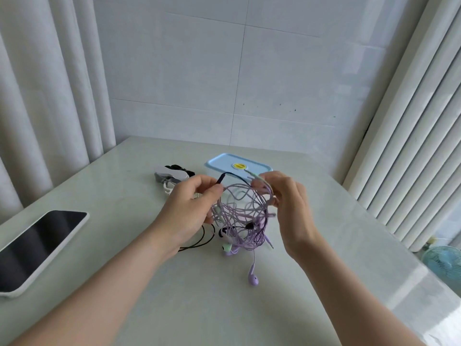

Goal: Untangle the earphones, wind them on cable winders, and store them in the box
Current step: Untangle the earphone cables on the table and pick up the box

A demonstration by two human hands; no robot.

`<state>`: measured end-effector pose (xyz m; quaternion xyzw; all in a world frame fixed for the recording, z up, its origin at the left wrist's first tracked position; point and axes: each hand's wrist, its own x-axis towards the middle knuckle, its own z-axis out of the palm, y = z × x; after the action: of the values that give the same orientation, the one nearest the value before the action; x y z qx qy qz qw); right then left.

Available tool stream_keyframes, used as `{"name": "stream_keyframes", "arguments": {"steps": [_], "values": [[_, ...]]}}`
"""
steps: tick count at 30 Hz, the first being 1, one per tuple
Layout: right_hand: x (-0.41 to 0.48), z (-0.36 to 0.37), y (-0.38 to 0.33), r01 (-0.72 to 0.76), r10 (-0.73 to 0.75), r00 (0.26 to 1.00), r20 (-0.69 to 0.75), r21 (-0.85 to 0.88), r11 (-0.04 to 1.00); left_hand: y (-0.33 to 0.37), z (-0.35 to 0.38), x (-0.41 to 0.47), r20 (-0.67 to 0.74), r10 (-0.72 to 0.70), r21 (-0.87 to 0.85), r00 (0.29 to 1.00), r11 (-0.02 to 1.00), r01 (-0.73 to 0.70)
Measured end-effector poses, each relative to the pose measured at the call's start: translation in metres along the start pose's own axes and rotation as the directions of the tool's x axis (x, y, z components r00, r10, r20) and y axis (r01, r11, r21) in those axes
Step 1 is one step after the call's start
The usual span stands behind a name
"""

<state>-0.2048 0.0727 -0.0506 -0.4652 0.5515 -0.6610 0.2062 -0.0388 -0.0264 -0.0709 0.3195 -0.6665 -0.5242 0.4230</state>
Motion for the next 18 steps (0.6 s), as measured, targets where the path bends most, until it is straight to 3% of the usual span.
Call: {"name": "stream_keyframes", "arguments": {"steps": [4,6,9,14,18], "values": [[0.0,0.0,0.001,-0.007,0.002,0.997,-0.08,-0.055,0.998,0.003,0.0,-0.001,-0.065,0.105,0.022,0.992,0.994,-0.104],[-0.002,0.001,0.003,0.033,-0.05,0.995,-0.084,-0.189,0.981,0.006,0.0,-0.002,-0.096,0.19,0.087,0.977,0.979,-0.182],[-0.01,0.006,0.001,0.129,-0.146,0.989,-0.011,-0.412,0.902,0.007,0.0,-0.004,-0.134,0.316,0.211,0.939,0.935,-0.285],[-0.017,0.015,-0.006,0.237,-0.207,0.971,0.116,-0.465,0.853,0.012,0.0,-0.011,-0.037,0.522,0.458,0.852,0.767,-0.45],[-0.016,0.019,0.0,0.354,-0.345,0.924,0.166,-0.715,0.603,0.008,0.001,-0.011,0.03,0.611,0.514,0.791,0.669,-0.537]]}}
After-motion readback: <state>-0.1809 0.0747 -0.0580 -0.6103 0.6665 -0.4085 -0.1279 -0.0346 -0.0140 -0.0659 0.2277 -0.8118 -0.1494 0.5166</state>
